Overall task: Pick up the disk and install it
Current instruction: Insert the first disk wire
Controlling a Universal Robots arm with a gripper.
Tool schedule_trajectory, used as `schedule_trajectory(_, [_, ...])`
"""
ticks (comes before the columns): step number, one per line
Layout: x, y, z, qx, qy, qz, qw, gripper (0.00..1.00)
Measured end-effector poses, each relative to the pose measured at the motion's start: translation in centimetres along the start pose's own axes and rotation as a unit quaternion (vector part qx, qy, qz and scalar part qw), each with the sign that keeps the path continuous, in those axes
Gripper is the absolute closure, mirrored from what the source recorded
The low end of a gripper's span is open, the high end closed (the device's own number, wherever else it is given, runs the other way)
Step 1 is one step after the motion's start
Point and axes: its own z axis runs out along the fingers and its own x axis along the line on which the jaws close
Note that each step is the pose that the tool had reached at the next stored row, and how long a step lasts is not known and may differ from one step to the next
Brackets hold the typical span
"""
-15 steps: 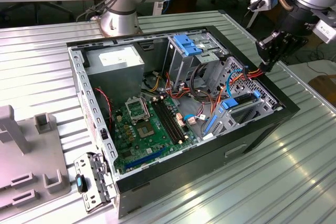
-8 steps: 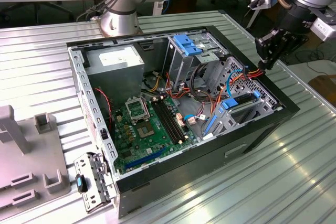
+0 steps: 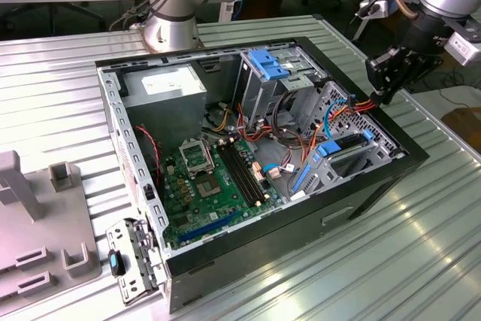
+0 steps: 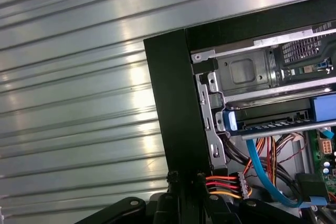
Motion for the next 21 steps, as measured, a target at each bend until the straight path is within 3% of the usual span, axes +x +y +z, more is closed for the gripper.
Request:
schedule_trajectory(15, [-0.2, -0.21, 0.31, 0.0017, -0.0011, -0.017, 0.9999, 0.76])
schedule_trajectory(17, [-0.18, -0.21, 0.33, 0.0021, -0.0012, -0.02, 0.9998, 0.84])
schedule_trajectory(21, [-0.14, -0.22, 0.32, 0.0025, -0.0013, -0.021, 0.9998, 0.84])
